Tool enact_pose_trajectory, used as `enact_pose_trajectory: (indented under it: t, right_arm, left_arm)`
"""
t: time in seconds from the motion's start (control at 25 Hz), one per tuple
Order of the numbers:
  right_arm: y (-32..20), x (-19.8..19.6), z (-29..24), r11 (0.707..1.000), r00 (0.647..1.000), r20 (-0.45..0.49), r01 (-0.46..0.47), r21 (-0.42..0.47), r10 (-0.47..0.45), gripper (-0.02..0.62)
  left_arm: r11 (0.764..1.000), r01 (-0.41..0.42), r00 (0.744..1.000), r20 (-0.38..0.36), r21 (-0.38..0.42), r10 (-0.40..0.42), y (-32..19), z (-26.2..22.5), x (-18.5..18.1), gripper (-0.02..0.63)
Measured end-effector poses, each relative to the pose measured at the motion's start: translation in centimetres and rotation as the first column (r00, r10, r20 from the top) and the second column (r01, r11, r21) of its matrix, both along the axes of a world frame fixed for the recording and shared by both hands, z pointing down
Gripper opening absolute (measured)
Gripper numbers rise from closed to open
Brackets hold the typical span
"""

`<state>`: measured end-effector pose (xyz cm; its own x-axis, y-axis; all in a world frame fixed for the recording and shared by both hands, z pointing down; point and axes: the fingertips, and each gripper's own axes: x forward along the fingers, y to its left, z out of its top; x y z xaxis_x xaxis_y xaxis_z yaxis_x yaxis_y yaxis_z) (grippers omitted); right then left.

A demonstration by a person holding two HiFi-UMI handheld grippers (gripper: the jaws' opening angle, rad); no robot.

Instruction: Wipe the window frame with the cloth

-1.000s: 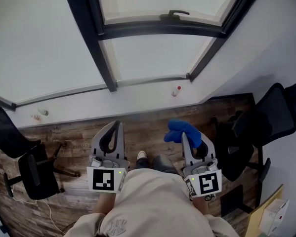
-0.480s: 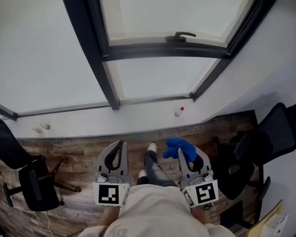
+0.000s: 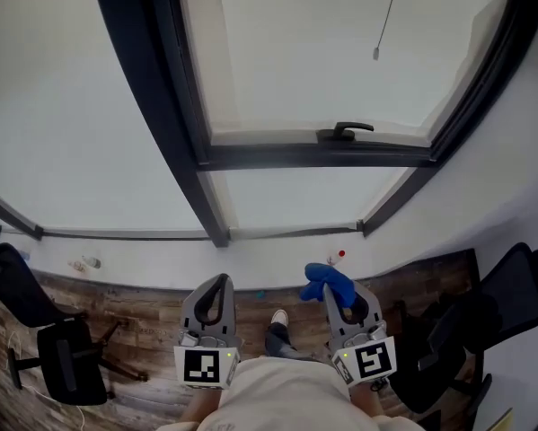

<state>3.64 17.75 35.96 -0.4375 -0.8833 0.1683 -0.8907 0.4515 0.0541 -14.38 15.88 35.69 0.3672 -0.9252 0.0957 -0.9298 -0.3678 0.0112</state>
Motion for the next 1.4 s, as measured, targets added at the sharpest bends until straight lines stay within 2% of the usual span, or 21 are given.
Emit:
enact_pose_trajectory:
  t: [0.4,0.76,1.08,1.4]
  right_arm:
    - [-7.9,1.4,0.1,0.999,0.999,-0.011,0.033,0.009,-0.033,0.071]
    - [-10.5,1.1,-0.1,0.999,0.999,-0.012,0.034,0.012,-0.034,0.071]
    - [-12.4,-0.4,-0.6,1.000,1.000,0.012,-0.013,0.026,0.013,0.071]
    - [-15.1,-4.0,-0.6,0.999,0.999,0.033,-0.038,0.010,0.038,0.071]
  left_arm:
    - [0.999,0.032,0.999,-0.009,0.014,-0.032,-7.1,0.4,1.5,0.009]
    - [0.999,0.023,1.000,-0.014,0.029,-0.022,-9.5,0.2,1.9,0.009]
    - [0.998,-0.021,1.000,-0.008,0.066,0.022,-12.0,-1.4,0.5,0.009]
    - [0.996,-0.052,0.999,0.008,0.075,0.052,-15.5,-2.3,-2.7,0.009]
